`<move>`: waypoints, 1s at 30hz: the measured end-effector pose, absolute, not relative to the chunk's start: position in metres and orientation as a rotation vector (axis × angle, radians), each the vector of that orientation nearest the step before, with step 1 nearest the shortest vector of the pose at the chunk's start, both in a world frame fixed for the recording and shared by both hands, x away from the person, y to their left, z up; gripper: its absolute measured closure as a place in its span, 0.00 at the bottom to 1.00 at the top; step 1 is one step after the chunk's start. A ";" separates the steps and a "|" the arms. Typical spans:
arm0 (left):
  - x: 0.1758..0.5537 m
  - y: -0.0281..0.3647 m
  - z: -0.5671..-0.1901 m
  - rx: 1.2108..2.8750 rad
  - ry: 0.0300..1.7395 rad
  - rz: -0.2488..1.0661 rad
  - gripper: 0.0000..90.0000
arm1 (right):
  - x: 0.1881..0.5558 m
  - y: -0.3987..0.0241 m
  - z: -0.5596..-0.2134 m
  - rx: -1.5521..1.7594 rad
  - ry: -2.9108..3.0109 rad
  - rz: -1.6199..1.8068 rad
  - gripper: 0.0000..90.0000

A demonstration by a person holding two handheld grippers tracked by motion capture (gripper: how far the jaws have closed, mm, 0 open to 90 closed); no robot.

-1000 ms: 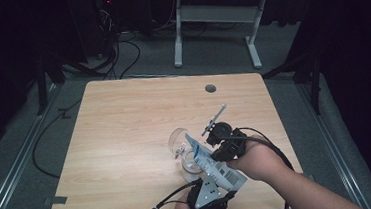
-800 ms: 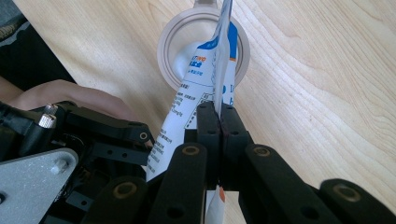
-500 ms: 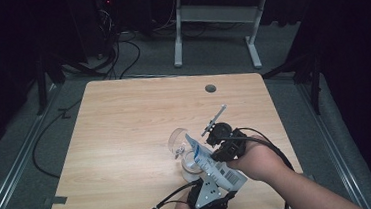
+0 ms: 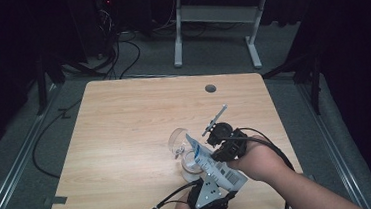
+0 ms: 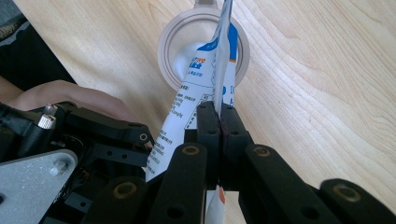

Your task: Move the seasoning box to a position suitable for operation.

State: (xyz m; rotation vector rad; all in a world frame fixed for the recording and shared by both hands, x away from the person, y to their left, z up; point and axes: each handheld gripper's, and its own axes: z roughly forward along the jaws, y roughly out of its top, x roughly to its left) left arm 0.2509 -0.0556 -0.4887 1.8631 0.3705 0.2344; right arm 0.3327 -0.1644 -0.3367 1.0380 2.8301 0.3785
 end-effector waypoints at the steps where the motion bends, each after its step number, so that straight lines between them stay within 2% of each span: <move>1: 0.251 -0.056 -0.489 1.863 0.370 0.234 0.66 | 0.333 -0.164 -0.336 1.038 2.830 0.379 1.00; 30: 0.252 -0.054 -0.486 1.858 0.367 0.233 0.66 | 0.333 -0.162 -0.334 1.035 2.827 0.379 1.00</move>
